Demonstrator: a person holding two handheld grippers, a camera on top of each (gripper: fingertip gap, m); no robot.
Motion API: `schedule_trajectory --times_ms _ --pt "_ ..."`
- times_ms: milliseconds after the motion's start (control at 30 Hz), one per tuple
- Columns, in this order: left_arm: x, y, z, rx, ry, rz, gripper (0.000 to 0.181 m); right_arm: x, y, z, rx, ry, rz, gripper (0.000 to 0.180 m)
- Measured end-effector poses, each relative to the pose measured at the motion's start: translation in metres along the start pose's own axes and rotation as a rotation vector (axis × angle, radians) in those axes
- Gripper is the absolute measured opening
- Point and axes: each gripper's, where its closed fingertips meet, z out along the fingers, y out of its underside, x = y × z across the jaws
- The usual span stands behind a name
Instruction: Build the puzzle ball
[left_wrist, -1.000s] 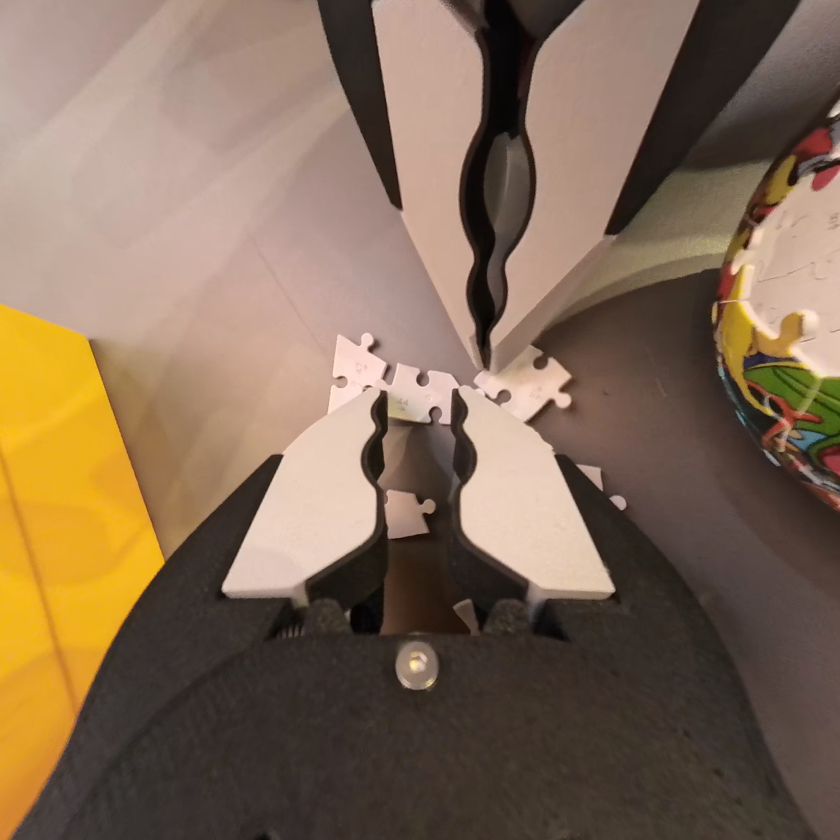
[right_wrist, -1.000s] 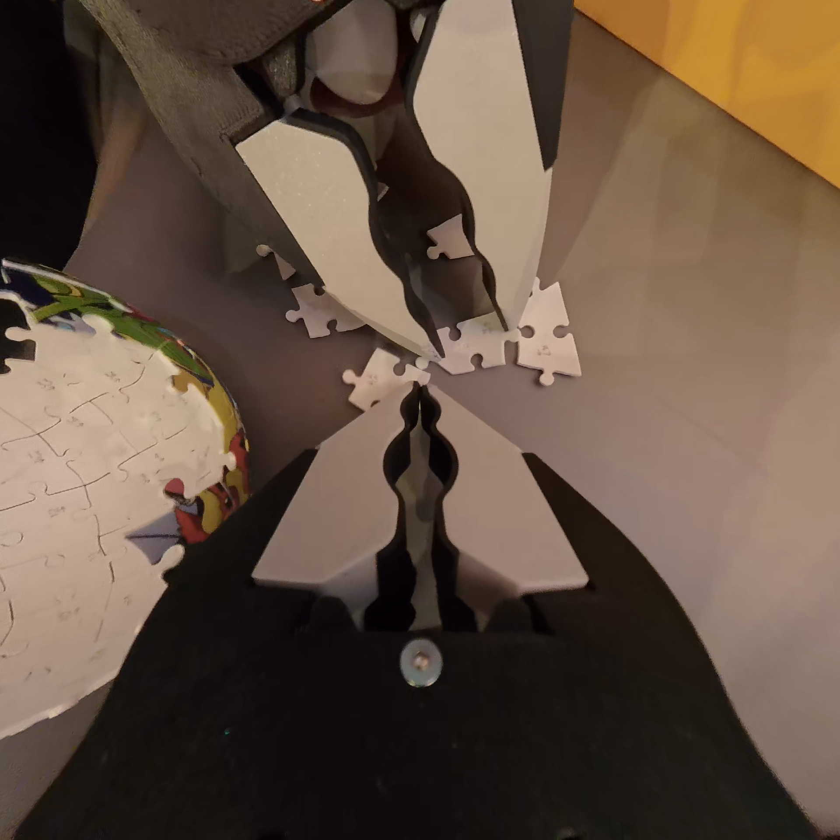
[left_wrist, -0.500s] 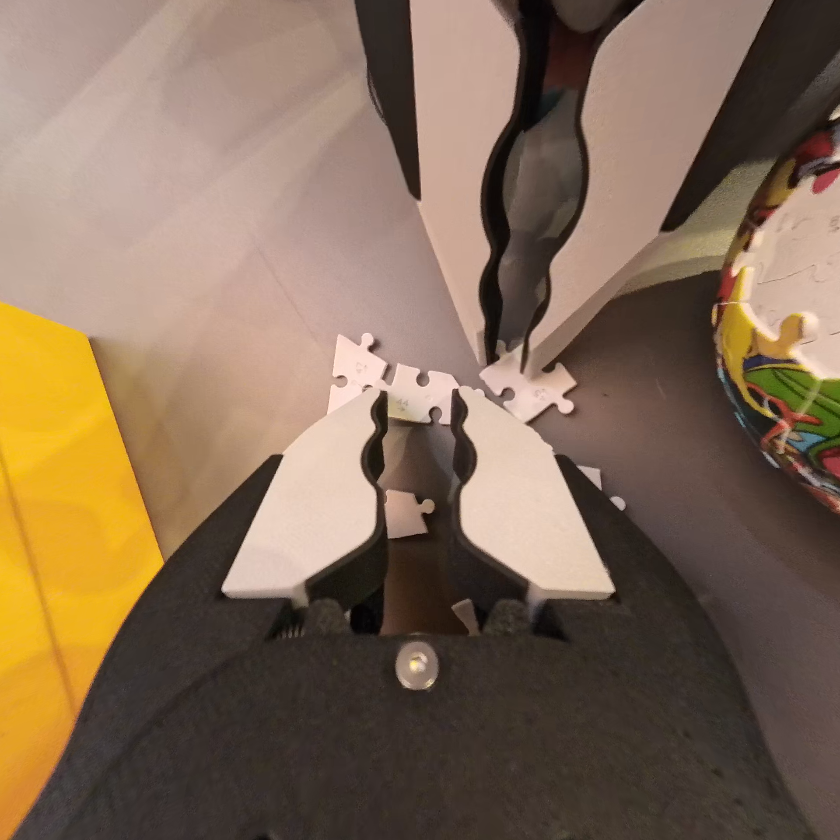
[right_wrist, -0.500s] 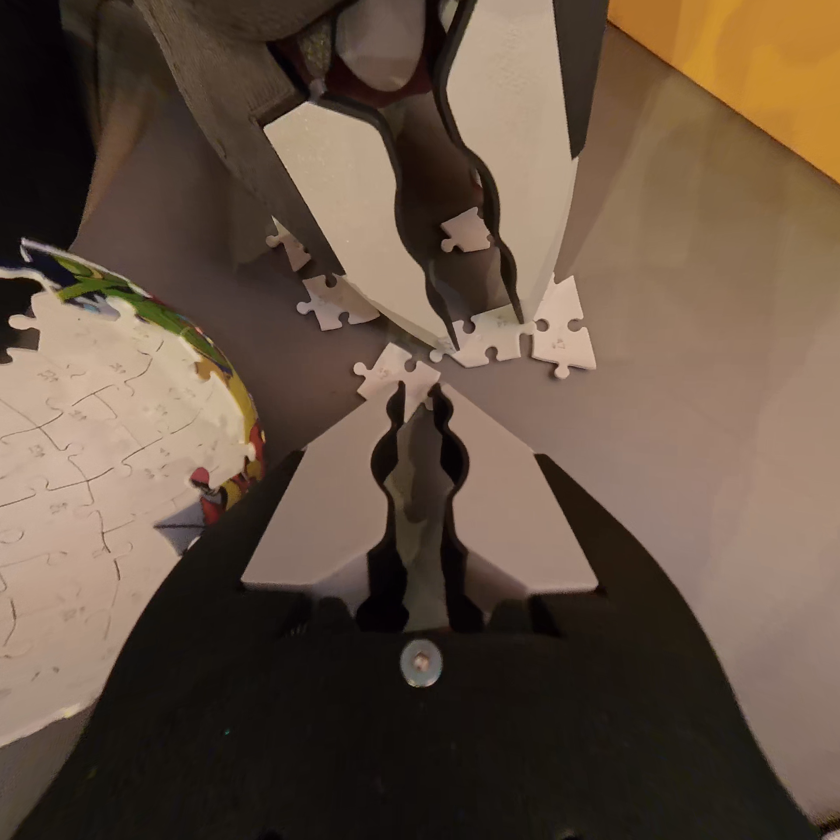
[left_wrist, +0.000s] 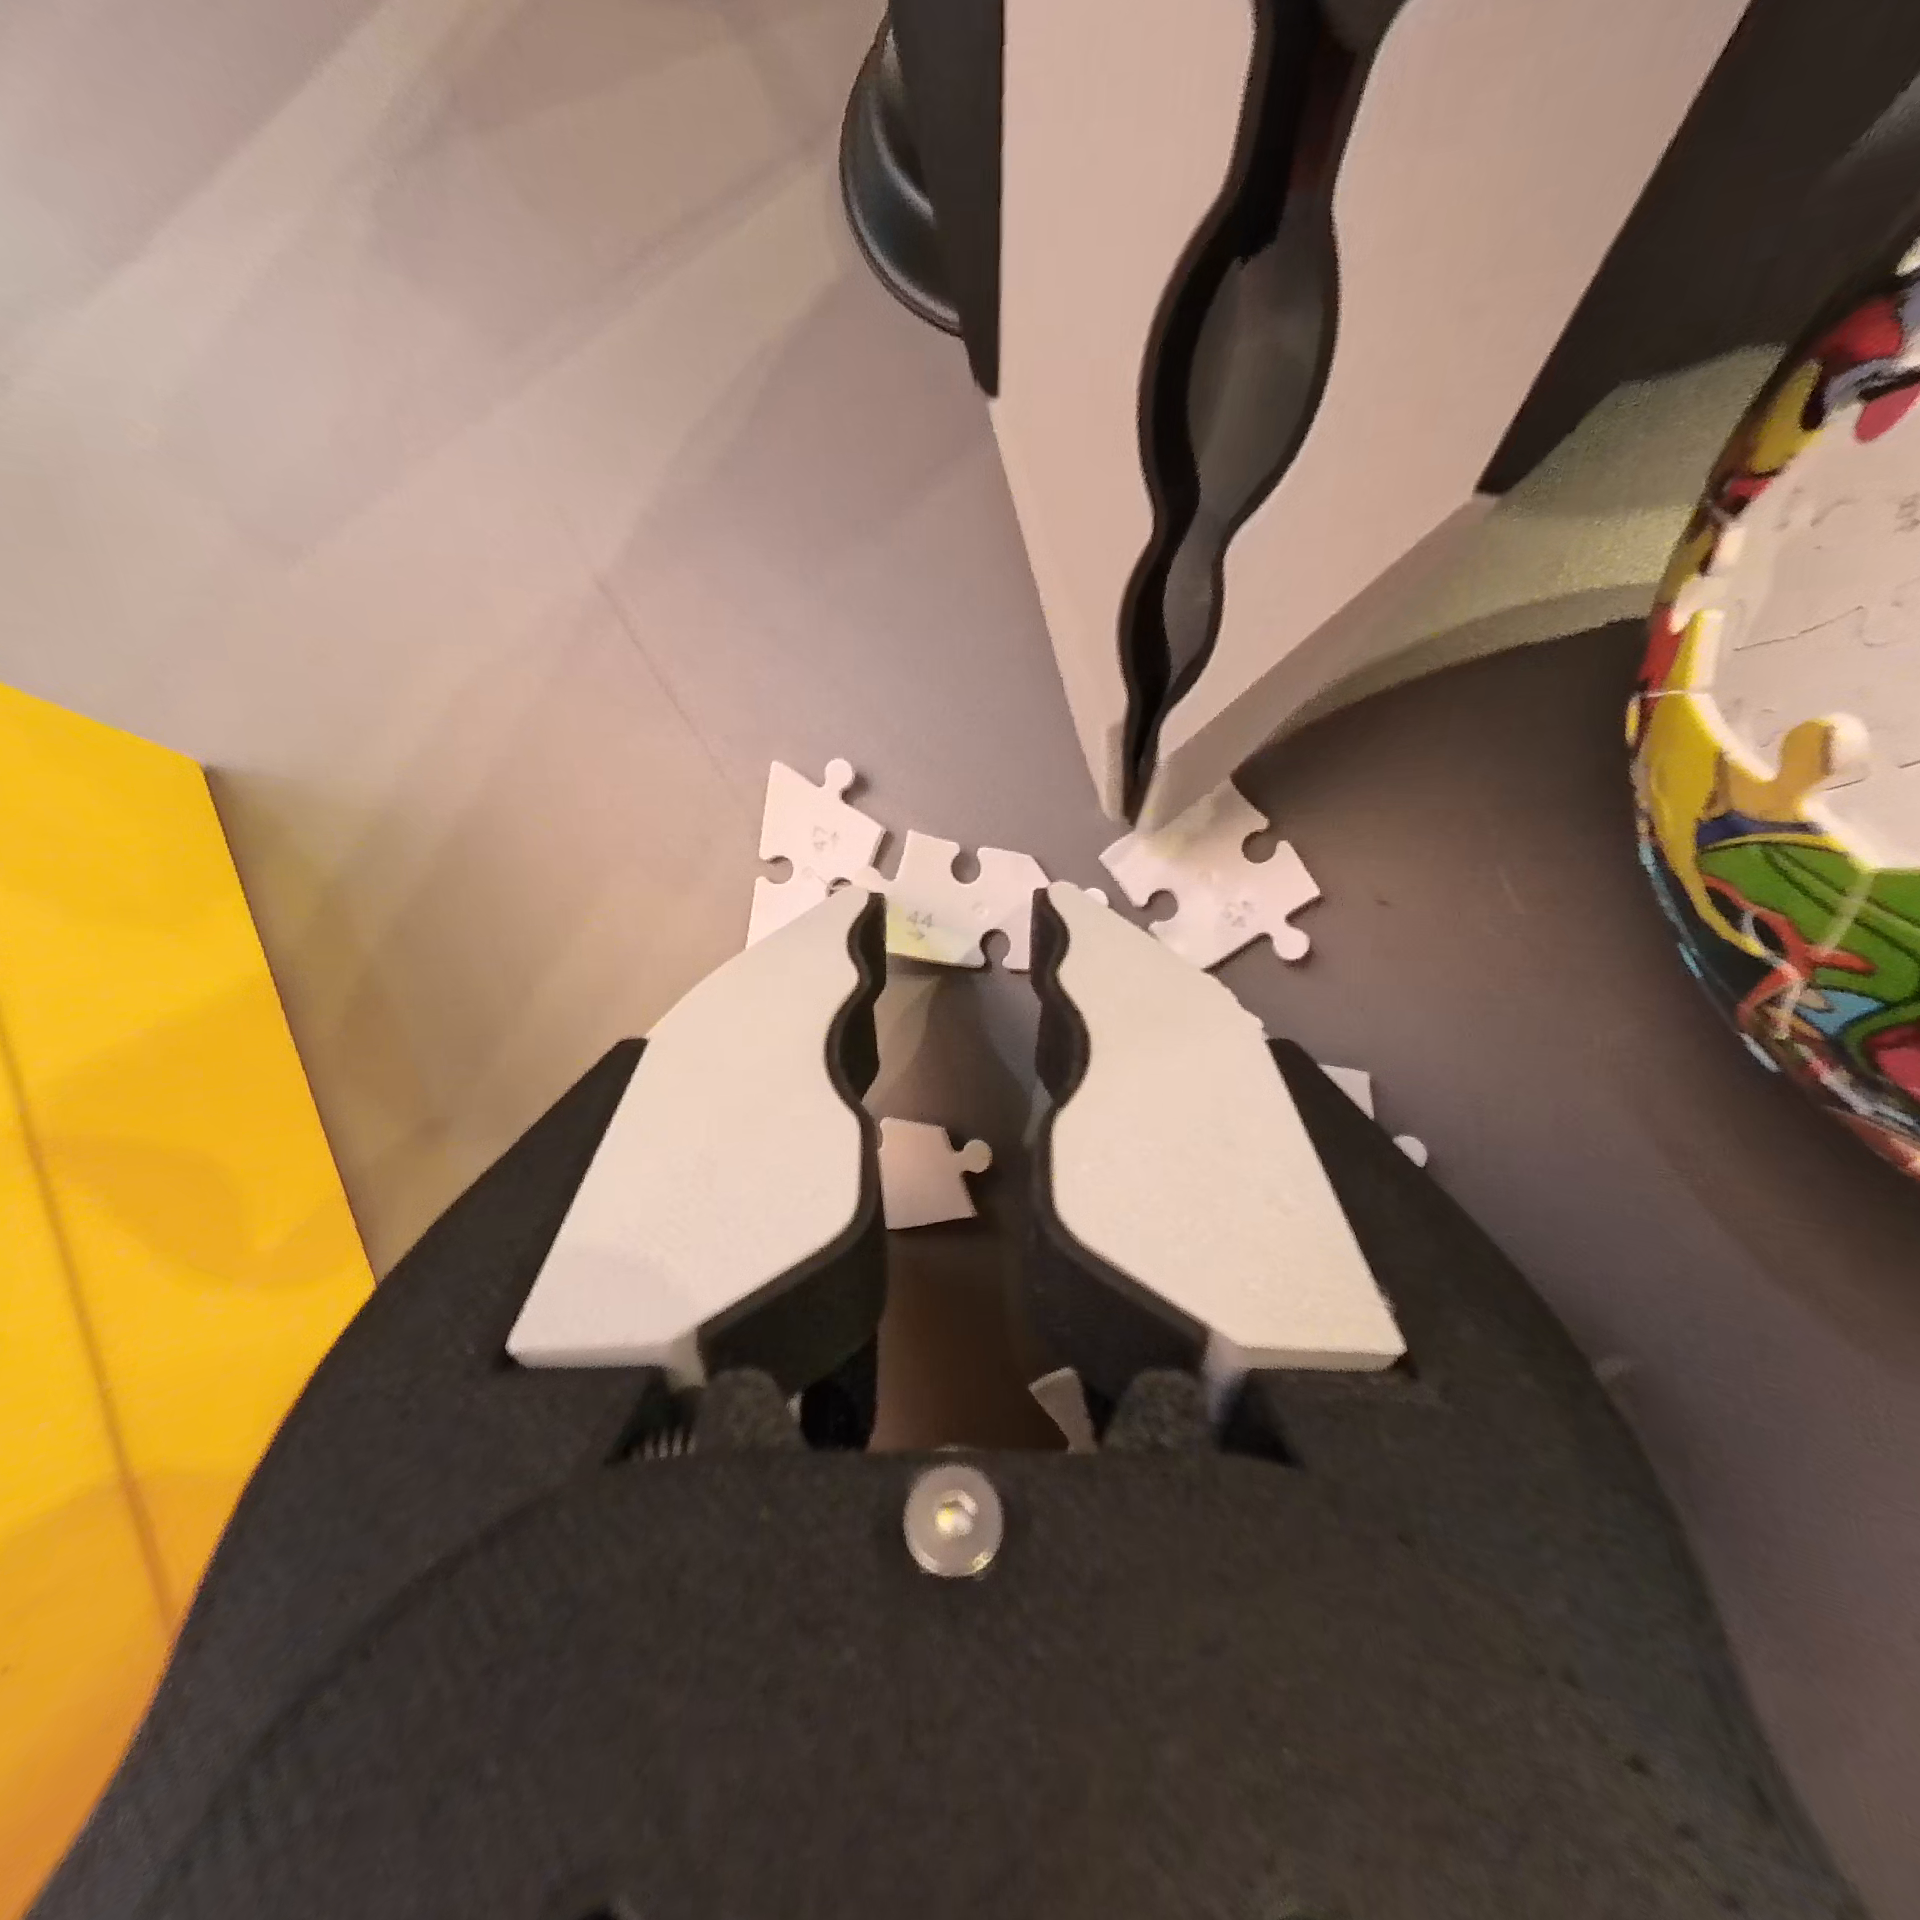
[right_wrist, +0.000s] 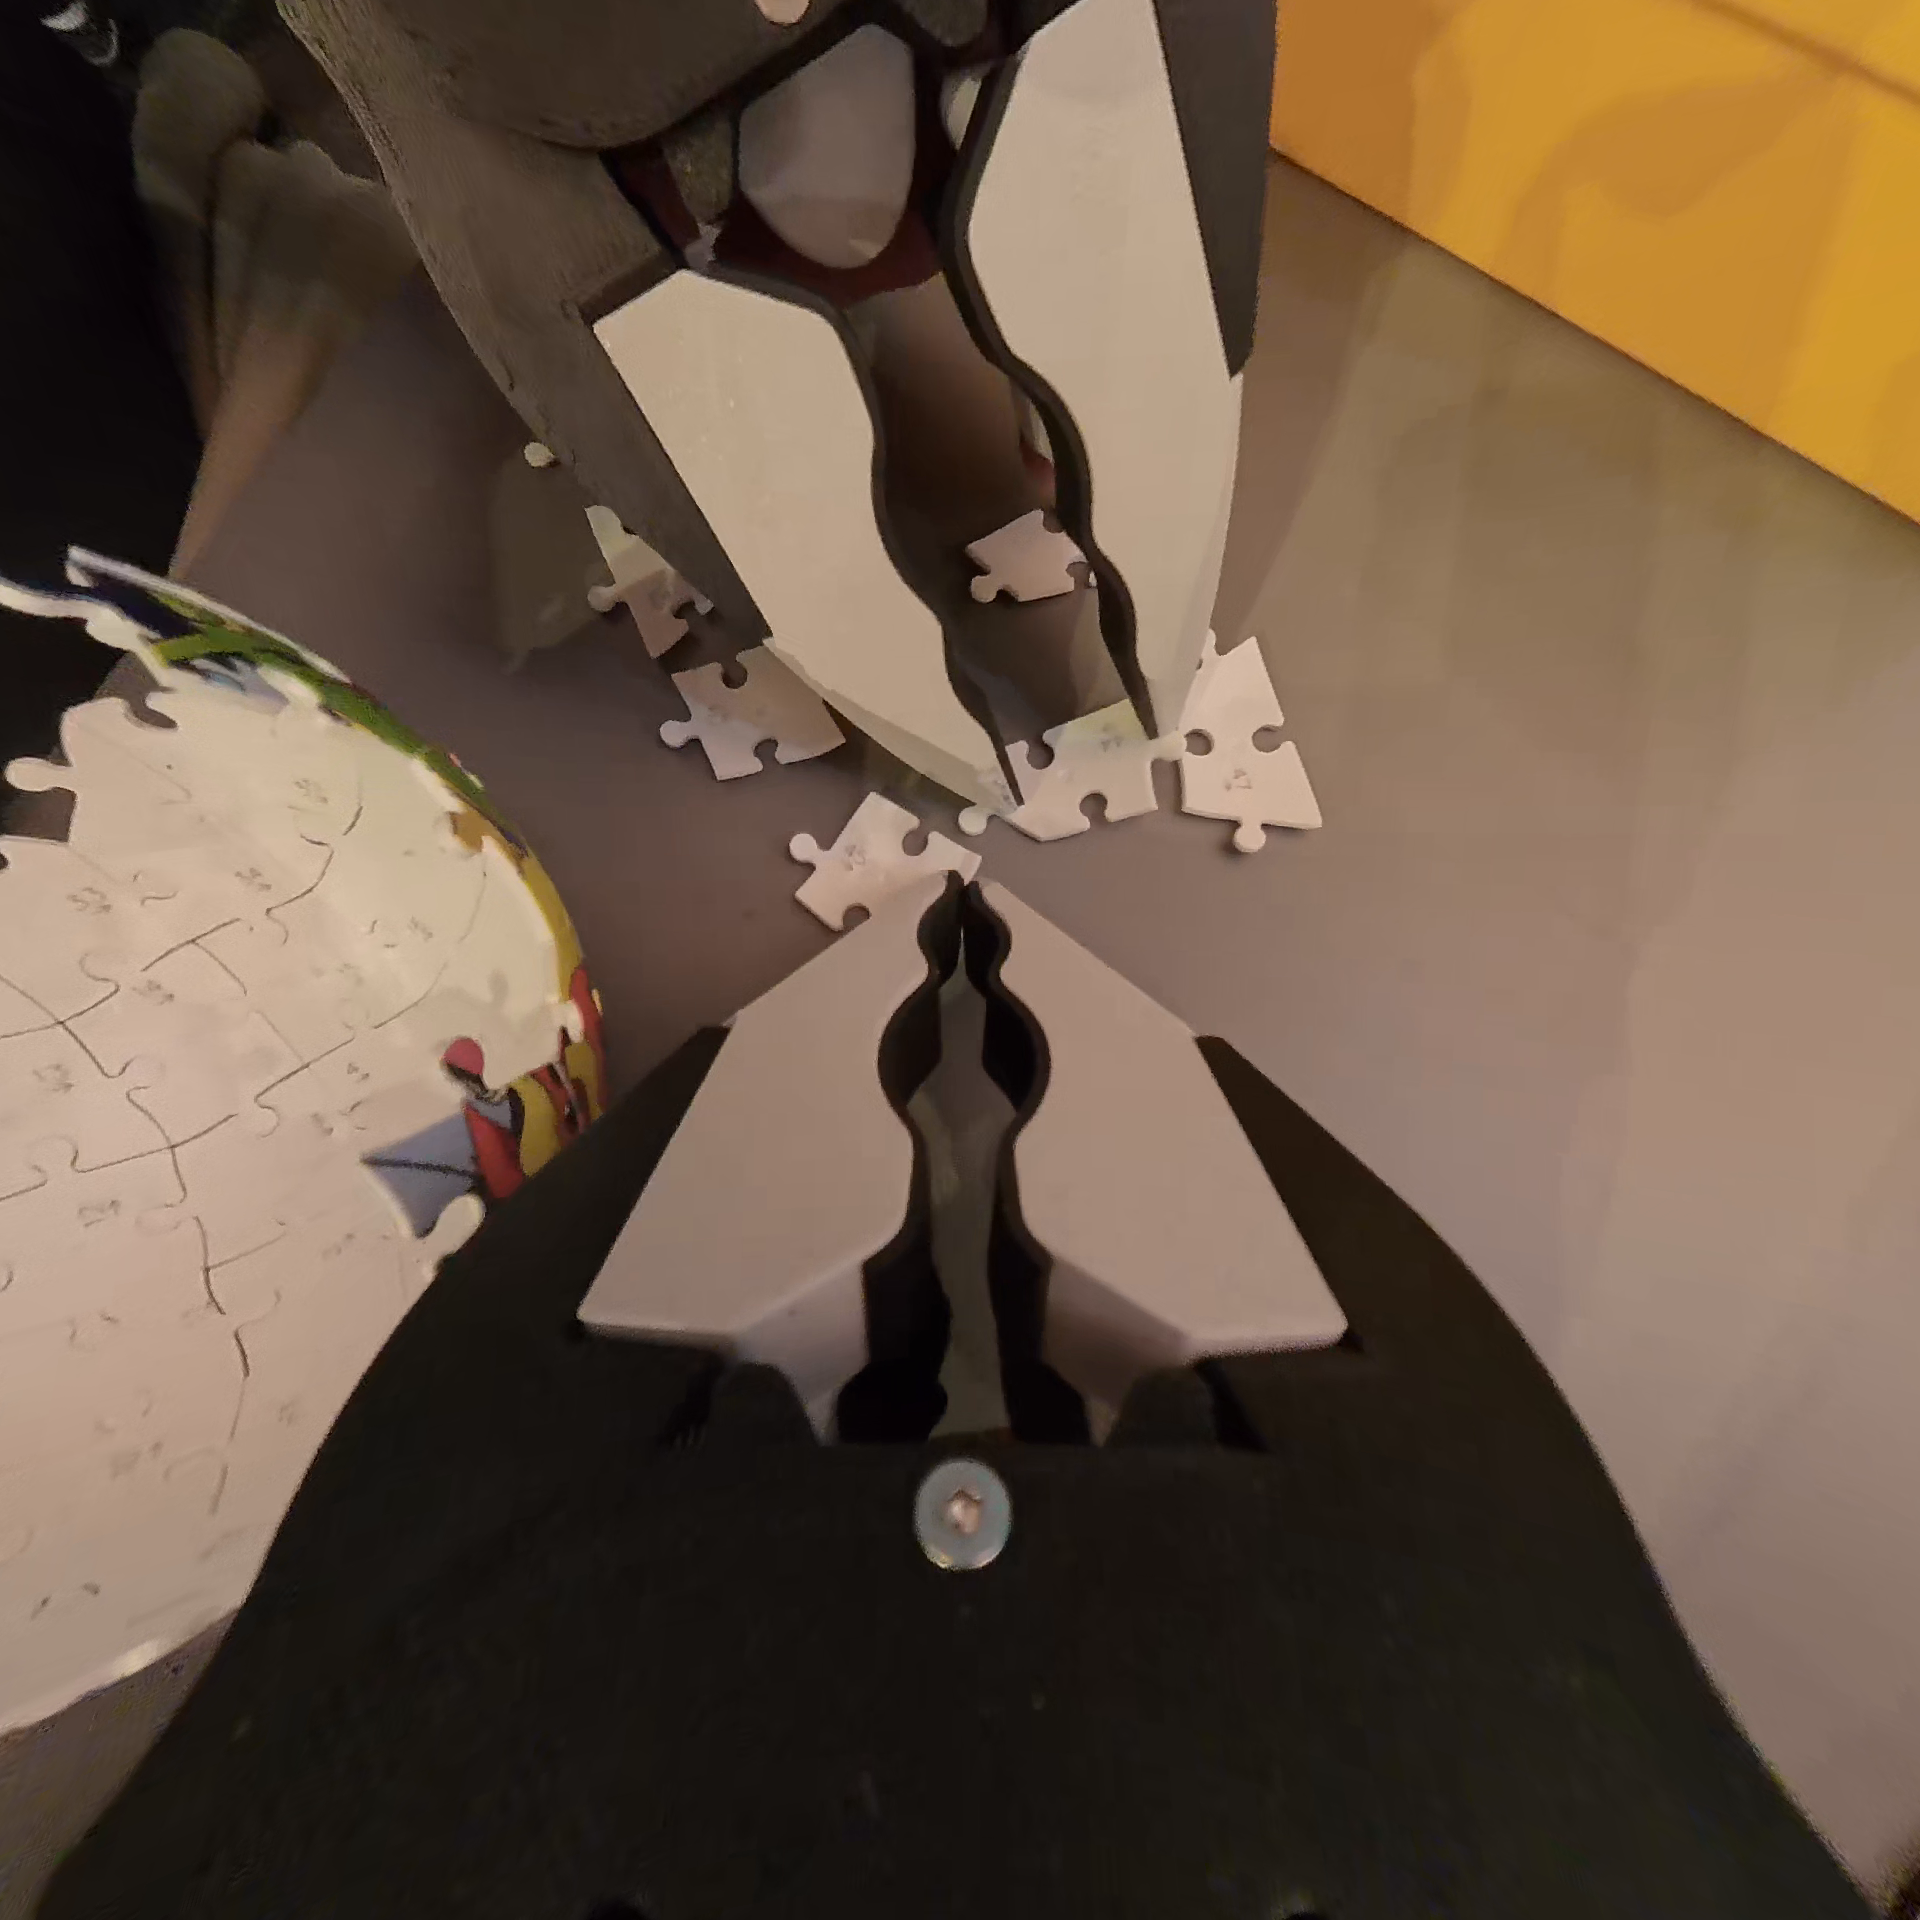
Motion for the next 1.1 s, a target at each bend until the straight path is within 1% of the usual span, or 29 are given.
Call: schedule_trajectory --times_ms 67,200,233,267,300,333,367,433,533,700,733,767,1100 --pt "0.000 0.000 0.000 0.001 0.001 -0.002 0.026 0.001 -0.005 -0.003 0.029 0.001 0.012 0.000" --pt "0.000 0.000 0.000 0.000 0.004 -0.009 0.026 -0.005 0.003 -0.003 -0.037 0.002 -0.020 0.000" --pt "0.000 0.000 0.000 0.001 0.003 -0.009 0.026 -0.005 0.006 -0.004 -0.060 0.012 -0.030 0.007" --pt "0.000 0.000 0.000 0.001 0.002 -0.009 0.026 -0.005 0.006 -0.004 -0.063 0.013 -0.037 0.020" --pt "0.000 0.000 0.000 0.001 0.003 -0.009 0.026 -0.007 0.006 -0.004 -0.065 0.002 -0.036 0.029" --pt "0.000 0.000 0.000 0.001 0.004 -0.009 0.026 -0.008 0.007 -0.002 -0.081 -0.002 -0.038 0.037" --pt "0.000 0.000 0.000 0.001 0.005 -0.011 0.026 -0.007 0.008 -0.001 -0.095 0.001 -0.047 0.041" --pt "0.000 0.000 0.000 0.000 0.003 -0.009 0.026 -0.007 0.006 0.002 -0.088 -0.001 -0.055 0.038" --pt "0.001 0.000 0.000 -0.001 0.000 -0.007 0.026 -0.006 0.004 0.005 -0.081 0.006 -0.073 0.019" --pt "0.001 0.000 0.000 -0.001 0.001 -0.007 0.026 -0.006 0.002 0.005 -0.058 0.003 -0.054 0.015" --pt "0.001 0.000 0.000 -0.001 0.001 -0.007 0.026 -0.006 -0.001 0.004 -0.036 0.000 -0.043 0.007" --pt "0.001 0.000 0.000 0.000 0.001 -0.008 0.026 -0.005 -0.002 0.003 -0.020 0.002 -0.027 0.003" --pt "0.001 -0.001 -0.001 -0.001 -0.003 -0.008 0.026 0.005 0.000 0.005 -0.042 0.052 -0.009 0.000"
